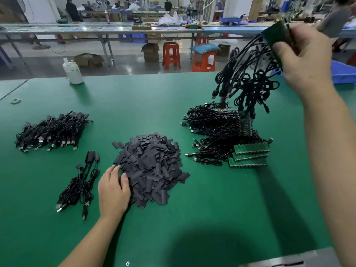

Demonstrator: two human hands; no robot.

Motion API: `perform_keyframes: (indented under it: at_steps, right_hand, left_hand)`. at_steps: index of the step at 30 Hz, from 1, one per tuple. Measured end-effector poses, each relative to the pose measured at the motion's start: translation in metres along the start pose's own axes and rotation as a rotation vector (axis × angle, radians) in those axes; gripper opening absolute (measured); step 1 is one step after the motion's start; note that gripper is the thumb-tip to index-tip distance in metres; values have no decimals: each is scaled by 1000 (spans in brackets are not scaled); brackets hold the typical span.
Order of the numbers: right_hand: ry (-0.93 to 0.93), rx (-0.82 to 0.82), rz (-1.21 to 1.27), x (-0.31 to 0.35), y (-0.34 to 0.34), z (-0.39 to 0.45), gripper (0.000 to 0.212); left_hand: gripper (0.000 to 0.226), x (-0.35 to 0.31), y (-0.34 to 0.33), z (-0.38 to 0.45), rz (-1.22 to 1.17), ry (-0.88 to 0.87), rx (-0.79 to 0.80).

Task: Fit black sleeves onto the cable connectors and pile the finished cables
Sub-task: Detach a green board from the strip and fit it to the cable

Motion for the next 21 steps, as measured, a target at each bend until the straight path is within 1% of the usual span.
perform_keyframes:
  at_steps: [1, 3, 5, 7, 9, 11, 12, 13, 14, 16, 17, 19, 21]
  right_hand:
    - [20, 49, -24, 4, 0, -1, 27]
    - [71, 177, -86, 14, -4, -5, 27]
    - [107, 325, -171, 23, -16, -8, 29]
    - [111, 467, -220, 31, -33, -13, 31]
    - [113, 577, -237, 35, -51, -17, 35]
    - [113, 669, -221, 37, -67, -23, 40]
    - [117, 703, -210, 37, -74, -26, 42]
    - [122, 726, -206, 37, -79, -28, 44]
    - [125, 737, -206, 35, -82, -30, 44]
    - [121, 726, -196, 29, -84, -33, 43]
    - [114, 718, -188, 26, -84, -35, 42]
    - [100, 705, -153, 19, -84, -40, 39]
    - [74, 625, -31, 9, -83, -48, 36]
  left_hand:
    - [40, -7, 5, -2, 11, -43, -32]
    - [42, -34, 18, -1, 25, -208, -83]
    - [48, -81, 36, 7, -73, -354, -73]
    - [59, -137, 60, 19, -226, -450, 24]
    - [70, -192, 82, 31, -336, -511, 123]
    - [80, -239, 96, 45, -412, -512, 217]
    - [81, -257, 99, 52, -429, -491, 278]
    - [76, -272, 101, 59, -426, -460, 338]
    - [66, -282, 100, 63, -422, -428, 397]
    - [30, -293, 93, 71, -422, -379, 503]
    - [19, -294, 89, 72, -414, -371, 535]
    - [23, -296, 81, 74, -370, -384, 552]
    - [23, -297, 75, 75, -359, -388, 527]
Point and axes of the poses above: each hand's wrist, its own z-axis towards the middle knuckle, its own y-axis out of the back of the hand, x = y × z, the point moved 1 cm from there along z, towards the middle knuckle, and after that the axes turned 14 degrees about x, right-handed, at the moved point
